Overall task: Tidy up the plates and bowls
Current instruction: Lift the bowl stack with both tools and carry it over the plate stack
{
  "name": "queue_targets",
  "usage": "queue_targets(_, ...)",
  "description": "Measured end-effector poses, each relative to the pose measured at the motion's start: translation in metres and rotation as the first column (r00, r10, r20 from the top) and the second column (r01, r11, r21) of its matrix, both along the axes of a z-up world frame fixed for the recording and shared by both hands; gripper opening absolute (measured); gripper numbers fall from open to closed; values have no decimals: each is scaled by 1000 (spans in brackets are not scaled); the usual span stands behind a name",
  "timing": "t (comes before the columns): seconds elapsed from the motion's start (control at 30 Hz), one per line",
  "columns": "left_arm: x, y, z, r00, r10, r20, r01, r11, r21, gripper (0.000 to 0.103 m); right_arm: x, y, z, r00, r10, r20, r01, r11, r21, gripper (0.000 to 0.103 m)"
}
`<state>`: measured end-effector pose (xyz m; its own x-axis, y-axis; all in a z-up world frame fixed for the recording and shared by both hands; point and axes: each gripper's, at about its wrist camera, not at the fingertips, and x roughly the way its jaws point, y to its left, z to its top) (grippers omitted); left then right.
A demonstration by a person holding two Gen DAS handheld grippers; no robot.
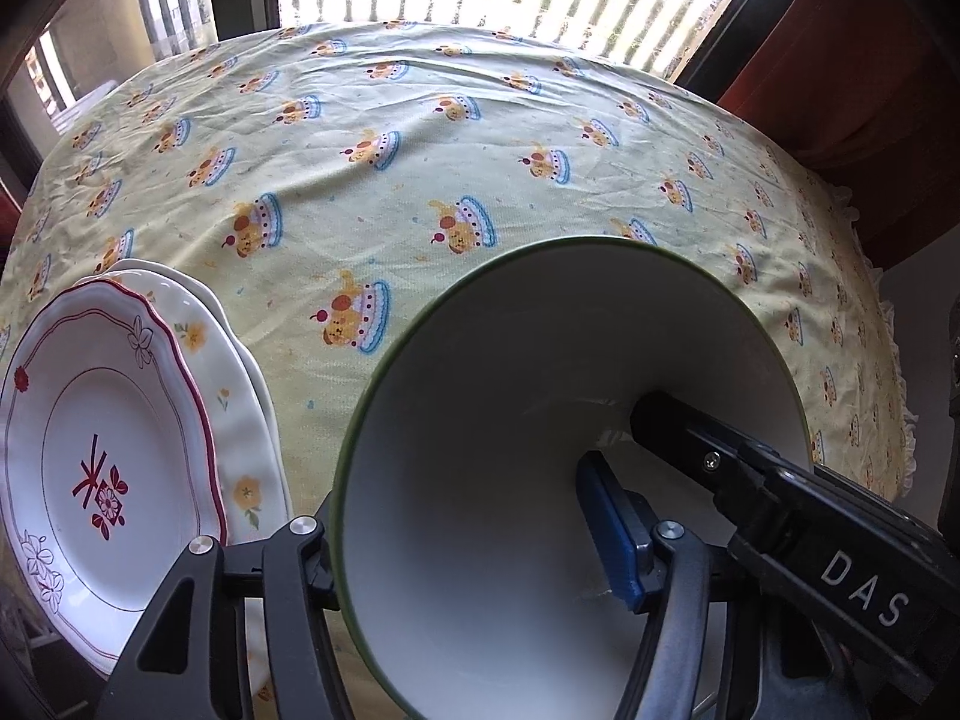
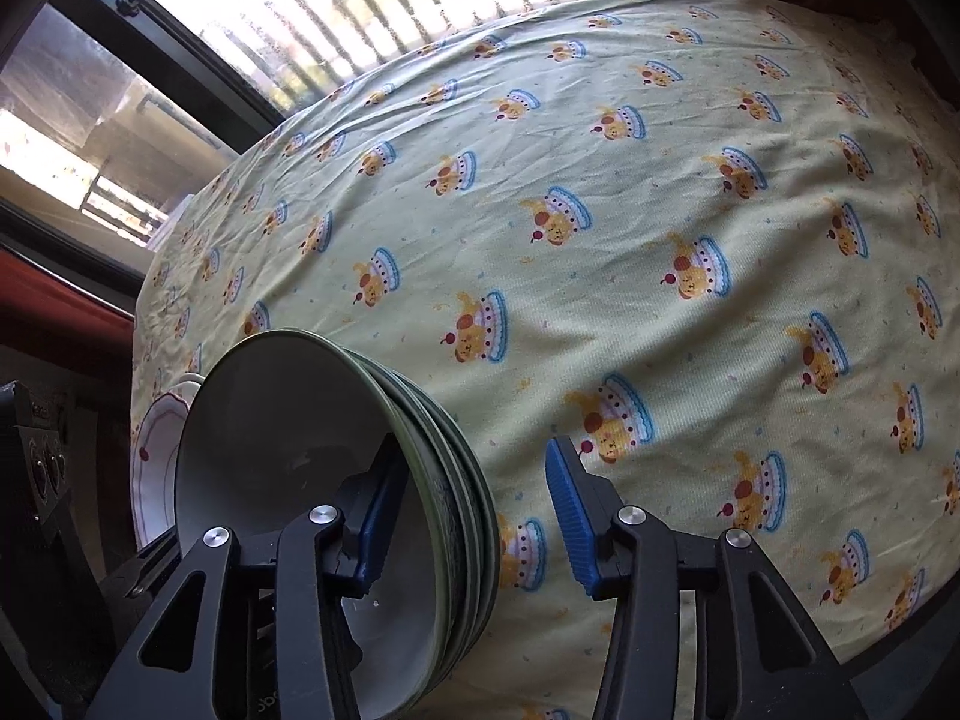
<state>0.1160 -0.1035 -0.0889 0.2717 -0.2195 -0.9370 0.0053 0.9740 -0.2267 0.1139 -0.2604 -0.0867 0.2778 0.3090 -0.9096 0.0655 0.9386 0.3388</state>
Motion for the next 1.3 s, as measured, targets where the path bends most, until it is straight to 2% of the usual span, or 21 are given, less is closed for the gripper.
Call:
queue_targets(0.07, -1, -2, 1, 1000, 4, 3, -5, 1000, 15, 61, 2, 4, 1, 1000, 20, -4, -20, 1000, 19, 33)
queue_targets(0.13, -2, -3, 2, 1000, 9, 6, -10, 1000, 21, 60, 3, 7, 2, 999, 47, -4, -47, 999, -10, 33)
queue_targets(0.47, -12, -6, 3, 997, 78, -10, -78, 997, 0, 57, 4, 4, 2, 995, 97, -20, -97, 995, -21, 34)
queue_targets(0.63, -21, -13, 11, 996, 89, 1, -89, 996, 13, 55, -2, -3, 5, 994, 107, -28, -108, 994, -14, 34)
queue_targets(0.9, -23, -15, 32, 994, 106, 31, -106, 994, 11, 54, -6, -9, 24, 994, 111, -4, -111, 994, -9, 34)
queue_targets(1.07, -23, -7, 41, 991, 134, 26, -133, 991, -22, 53, -4, -7, 39, 993, 114, 27, -114, 993, -11, 34)
queue_targets(1.3, -23, 4, 53, 993, 117, 30, -117, 993, -21, 52, -5, 2, 51, 994, 104, 37, -104, 994, -15, 34)
